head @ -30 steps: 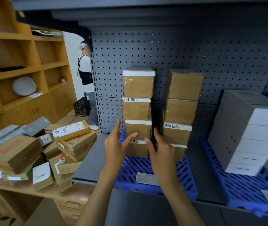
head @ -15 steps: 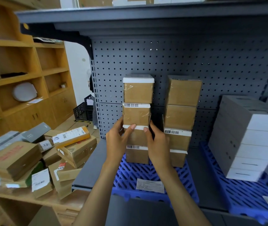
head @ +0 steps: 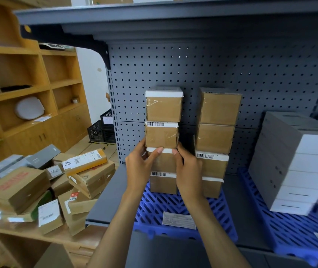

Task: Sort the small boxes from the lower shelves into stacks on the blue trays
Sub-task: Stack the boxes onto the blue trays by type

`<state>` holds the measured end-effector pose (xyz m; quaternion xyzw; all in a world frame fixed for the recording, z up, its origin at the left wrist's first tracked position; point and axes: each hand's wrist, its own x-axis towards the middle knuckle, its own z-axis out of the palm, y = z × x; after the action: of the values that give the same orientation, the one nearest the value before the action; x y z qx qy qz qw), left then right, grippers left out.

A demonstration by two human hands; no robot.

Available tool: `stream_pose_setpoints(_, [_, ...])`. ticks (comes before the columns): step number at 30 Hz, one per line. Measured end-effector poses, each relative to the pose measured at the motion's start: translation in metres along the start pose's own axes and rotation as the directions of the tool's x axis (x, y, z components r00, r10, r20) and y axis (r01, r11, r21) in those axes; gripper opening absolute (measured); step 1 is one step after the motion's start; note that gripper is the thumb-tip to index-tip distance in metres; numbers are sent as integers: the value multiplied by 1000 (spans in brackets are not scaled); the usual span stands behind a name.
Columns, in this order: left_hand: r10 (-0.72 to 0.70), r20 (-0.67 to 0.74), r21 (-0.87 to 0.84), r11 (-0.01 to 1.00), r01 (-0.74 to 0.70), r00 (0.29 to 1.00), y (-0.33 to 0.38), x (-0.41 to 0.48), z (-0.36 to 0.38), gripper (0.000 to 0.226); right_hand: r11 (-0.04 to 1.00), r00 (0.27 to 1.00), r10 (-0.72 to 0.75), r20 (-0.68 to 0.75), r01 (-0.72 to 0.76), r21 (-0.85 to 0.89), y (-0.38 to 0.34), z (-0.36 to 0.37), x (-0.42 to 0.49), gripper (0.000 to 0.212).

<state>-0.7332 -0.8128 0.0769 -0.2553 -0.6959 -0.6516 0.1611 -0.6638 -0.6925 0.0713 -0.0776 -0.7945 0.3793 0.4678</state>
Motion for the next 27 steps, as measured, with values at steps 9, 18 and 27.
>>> stream_pose_setpoints(9, [-2, -7, 4, 1000, 2, 1000, 2, -1, 2, 47, 1000, 997, -18, -73, 16, -22, -2, 0, -5, 25])
stream_pose_setpoints(18, [-5, 3, 37, 999, 5, 1000, 6, -3, 1, 45, 997, 995, -43, -91, 36, -73, -4, 1, -7, 30])
stream_pose_setpoints(27, [-9, 44, 48, 999, 7, 999, 11, -2, -3, 49, 995, 996, 19, -90, -27, -93, -3, -2, -9, 34])
